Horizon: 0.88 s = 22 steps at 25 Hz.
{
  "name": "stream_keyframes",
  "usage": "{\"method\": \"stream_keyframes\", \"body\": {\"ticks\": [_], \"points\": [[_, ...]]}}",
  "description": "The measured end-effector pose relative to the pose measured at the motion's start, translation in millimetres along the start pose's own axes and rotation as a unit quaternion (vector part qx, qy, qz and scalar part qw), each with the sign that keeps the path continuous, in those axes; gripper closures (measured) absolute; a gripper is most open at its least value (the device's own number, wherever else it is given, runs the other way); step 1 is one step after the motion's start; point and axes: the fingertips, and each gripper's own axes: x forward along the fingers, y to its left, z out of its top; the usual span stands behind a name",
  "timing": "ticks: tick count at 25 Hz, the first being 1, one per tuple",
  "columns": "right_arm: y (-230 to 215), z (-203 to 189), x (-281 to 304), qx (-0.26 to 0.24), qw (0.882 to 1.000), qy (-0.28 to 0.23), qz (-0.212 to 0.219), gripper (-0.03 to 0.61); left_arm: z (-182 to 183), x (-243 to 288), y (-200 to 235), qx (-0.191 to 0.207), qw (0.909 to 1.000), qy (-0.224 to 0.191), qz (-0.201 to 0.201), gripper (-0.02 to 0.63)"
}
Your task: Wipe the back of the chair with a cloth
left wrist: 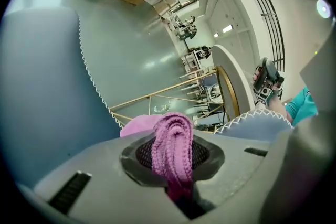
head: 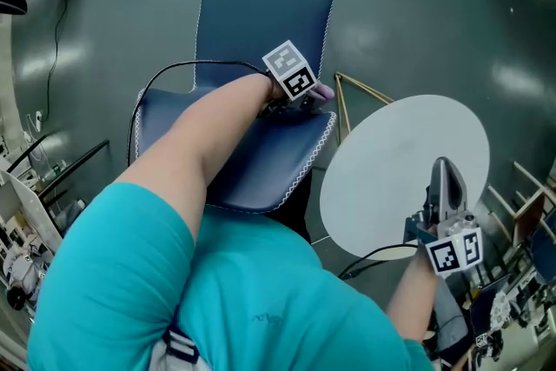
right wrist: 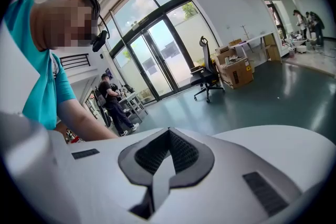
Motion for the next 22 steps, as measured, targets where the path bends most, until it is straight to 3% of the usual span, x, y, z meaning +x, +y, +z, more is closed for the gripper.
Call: {"method": "stream_keyframes", "body": {"ticks": [6, 9, 14, 22], "points": [[24, 28, 15, -0.019, 1.0, -0.006, 0.006, 0.588, 8, -53, -8, 0.008, 0.9984, -0.046, 0.032, 0.555], [37, 50, 22, -0.025, 1.0, -0.014, 0.002, 0.588, 22, -90, -22, 0.013, 0.9952, -0.088, 0.039, 0.555], [77, 95, 32, -0.043, 0.999, -0.028, -0.004, 0.588, 43, -171, -64, 0.025, 0.985, -0.166, 0.039, 0.555], [172, 144, 34, -0.088, 0.995, -0.04, 0.004, 0.588, 13, -292, -134, 0.05, 0.9645, -0.25, 0.069, 0.555]]}}
